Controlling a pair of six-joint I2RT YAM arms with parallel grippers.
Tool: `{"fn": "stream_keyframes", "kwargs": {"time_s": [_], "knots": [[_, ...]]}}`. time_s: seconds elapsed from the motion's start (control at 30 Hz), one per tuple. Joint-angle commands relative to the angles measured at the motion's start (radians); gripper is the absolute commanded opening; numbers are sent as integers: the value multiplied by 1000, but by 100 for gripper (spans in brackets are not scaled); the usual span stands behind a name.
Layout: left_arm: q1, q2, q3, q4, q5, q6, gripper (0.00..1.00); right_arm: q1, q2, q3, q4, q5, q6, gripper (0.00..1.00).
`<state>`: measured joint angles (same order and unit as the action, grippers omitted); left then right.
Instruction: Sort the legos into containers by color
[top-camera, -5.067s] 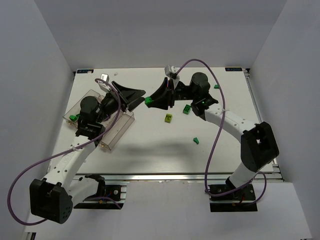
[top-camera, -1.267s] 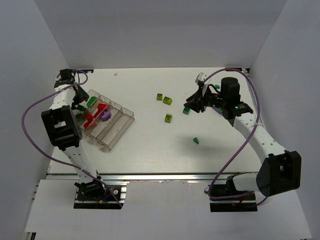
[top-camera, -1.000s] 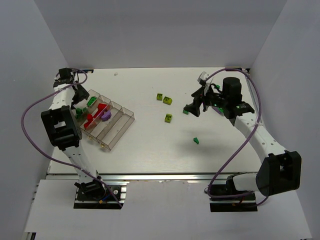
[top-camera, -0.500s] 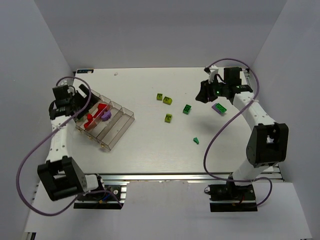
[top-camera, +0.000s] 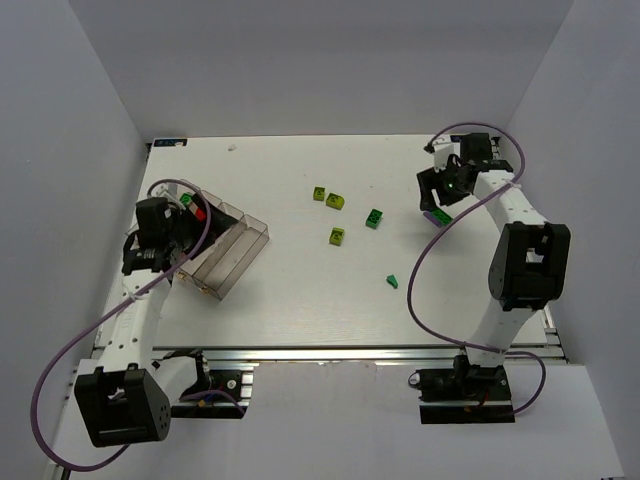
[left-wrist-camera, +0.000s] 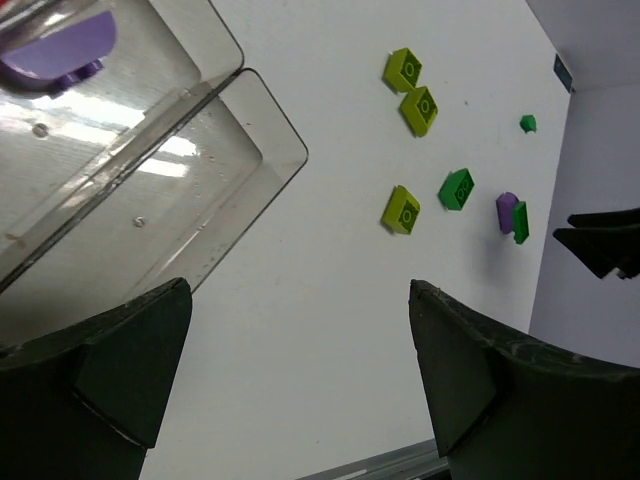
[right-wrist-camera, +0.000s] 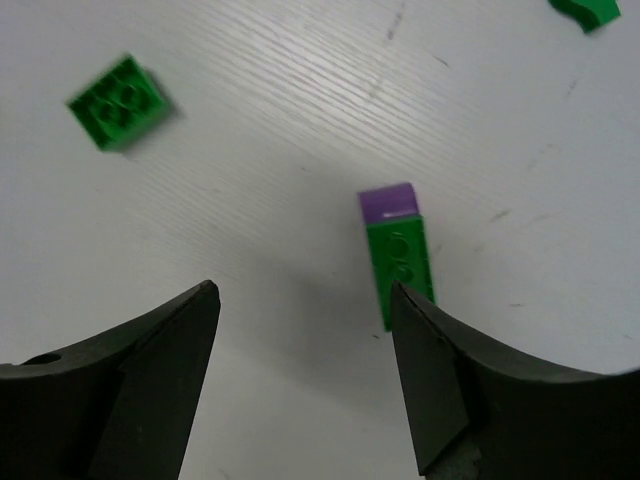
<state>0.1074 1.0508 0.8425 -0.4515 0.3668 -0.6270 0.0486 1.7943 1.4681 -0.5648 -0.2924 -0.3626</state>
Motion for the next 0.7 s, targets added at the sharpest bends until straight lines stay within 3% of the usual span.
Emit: {"fn": "stream_keyframes", "kwargs": {"time_s": [0.0,0.13,0.23,0.67], "knots": [[-26,-38,-51,82,43,-53,98,-36,48,47,-101,70,-249,75],[-67,-55,-68,100,27,-71,98,-38,109,78,-132,116,-348,84],[-72,-61,-75,109,29,-76,98,-67,151,93,-124,133,-384,84],[-74,-103,-92,79,18,-86,98,-87,316,254,-250,111,-478,69]]}}
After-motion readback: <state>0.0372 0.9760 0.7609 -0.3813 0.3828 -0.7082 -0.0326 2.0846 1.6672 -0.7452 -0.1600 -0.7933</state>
